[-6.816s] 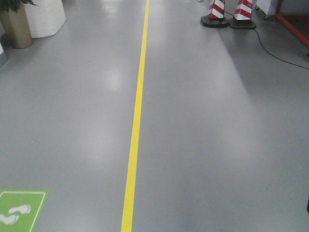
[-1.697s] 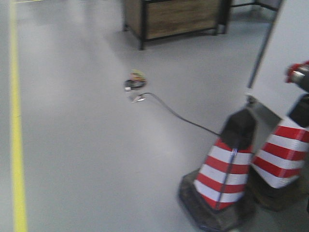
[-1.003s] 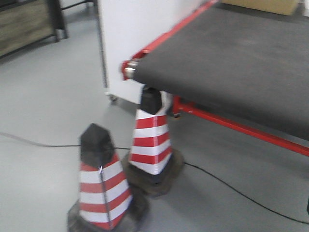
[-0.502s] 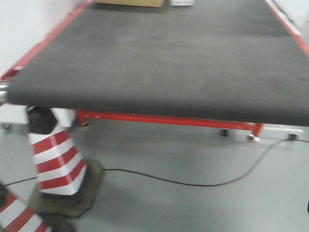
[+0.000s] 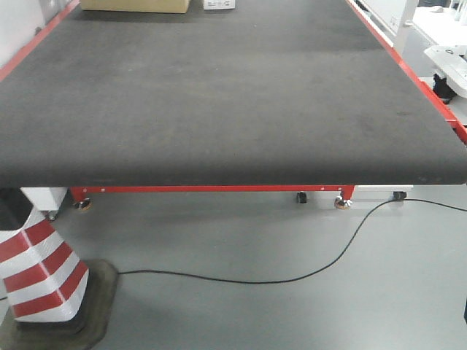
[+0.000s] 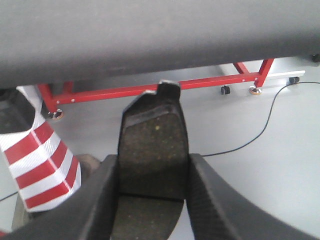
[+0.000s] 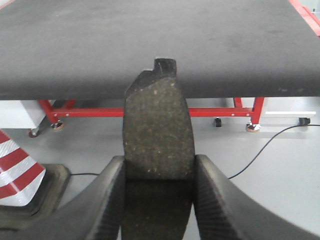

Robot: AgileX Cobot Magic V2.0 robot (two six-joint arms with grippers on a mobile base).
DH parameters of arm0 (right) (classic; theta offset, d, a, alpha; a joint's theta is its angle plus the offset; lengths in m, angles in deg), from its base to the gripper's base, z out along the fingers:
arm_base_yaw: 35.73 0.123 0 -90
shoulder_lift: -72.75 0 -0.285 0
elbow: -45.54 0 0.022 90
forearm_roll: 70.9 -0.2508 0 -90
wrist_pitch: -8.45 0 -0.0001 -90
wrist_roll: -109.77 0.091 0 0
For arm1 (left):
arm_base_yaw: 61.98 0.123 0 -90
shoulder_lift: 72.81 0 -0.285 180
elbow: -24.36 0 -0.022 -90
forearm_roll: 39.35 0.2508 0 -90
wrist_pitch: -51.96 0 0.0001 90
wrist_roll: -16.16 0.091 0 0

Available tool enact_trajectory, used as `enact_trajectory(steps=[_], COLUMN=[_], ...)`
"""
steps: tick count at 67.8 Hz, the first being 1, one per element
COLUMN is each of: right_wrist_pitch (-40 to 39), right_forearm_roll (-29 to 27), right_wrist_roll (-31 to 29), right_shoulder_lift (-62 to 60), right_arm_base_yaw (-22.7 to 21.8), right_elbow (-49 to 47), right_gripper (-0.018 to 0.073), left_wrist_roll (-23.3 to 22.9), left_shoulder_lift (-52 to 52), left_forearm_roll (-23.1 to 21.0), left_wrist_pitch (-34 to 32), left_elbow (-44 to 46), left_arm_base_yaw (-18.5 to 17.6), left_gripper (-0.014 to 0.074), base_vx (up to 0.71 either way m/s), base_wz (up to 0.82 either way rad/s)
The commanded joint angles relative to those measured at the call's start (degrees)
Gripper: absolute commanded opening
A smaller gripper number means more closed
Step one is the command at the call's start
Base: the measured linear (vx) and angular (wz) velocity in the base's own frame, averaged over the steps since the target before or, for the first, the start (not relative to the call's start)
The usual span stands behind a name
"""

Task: Move and align brake pads A on conveyor
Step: 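Turn and drive up to the black conveyor belt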

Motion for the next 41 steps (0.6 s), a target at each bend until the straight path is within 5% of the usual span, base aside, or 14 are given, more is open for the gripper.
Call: enact_trajectory(steps=[1, 41], right_wrist_pitch=[-5.06, -5.06], right_forearm_roll=[0.45, 0.45], right_wrist_roll=[-0.01, -0.01], right_shoulder_lift=[0.39, 0.39], right_arm_base_yaw=[-0.27, -0.27], right_elbow=[-1.64, -1.64], right_gripper=[-0.0007, -0.0007], left_wrist_roll=[-0.19, -0.19], left_shoulder_lift=[0.41, 0.41], left_forearm_roll=[-0.45, -0.45], left_wrist_pitch=[-5.17, -5.17], left_elbow=[1.73, 1.73], left_arm_base_yaw=[-0.25, -0.25], left_gripper=[-0.0006, -0.0006], base_vx=[0.17, 0.32], base_wz=[-0.11, -0.04])
